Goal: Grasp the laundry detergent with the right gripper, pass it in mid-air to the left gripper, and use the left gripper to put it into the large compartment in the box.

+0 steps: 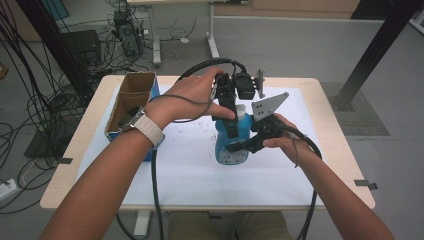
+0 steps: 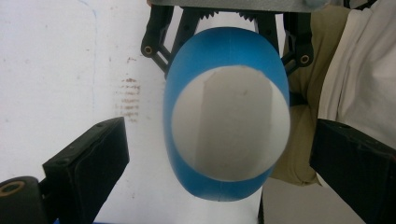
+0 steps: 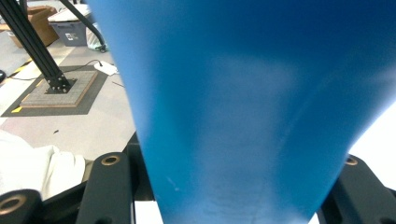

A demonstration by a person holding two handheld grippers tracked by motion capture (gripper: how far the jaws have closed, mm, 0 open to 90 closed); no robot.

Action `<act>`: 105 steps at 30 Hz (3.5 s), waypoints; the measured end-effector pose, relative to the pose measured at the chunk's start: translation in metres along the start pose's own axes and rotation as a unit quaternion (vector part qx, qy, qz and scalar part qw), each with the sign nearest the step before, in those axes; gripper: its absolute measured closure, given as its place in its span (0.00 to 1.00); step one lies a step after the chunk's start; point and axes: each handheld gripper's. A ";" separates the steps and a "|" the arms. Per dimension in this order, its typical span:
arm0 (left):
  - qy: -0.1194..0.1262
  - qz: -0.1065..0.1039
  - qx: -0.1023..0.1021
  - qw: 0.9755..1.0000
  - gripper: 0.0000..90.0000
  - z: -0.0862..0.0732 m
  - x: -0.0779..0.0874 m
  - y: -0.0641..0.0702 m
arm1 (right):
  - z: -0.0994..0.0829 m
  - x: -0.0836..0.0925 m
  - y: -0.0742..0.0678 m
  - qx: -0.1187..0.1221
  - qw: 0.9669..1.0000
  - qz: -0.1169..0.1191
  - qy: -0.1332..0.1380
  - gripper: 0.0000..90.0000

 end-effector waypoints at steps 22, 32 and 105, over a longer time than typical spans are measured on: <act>0.000 0.003 0.000 1.000 0.06 0.000 -0.001 -0.001 | -0.001 -0.002 0.000 -0.001 1.000 0.002 -0.004 0.48; -0.001 0.004 0.001 1.000 0.06 0.000 -0.001 -0.001 | -0.001 -0.002 0.000 -0.002 1.000 0.003 -0.005 0.48; -0.001 0.003 -0.001 1.000 0.06 -0.001 -0.005 -0.001 | -0.002 -0.005 -0.001 -0.002 1.000 0.013 -0.012 0.48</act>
Point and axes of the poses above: each handheld gripper's, and its own axes: x roughly backward along the jaws, z roughly out of its top, y roughly to its right, and after that the axes turned 15 degrees about -z, right-handed
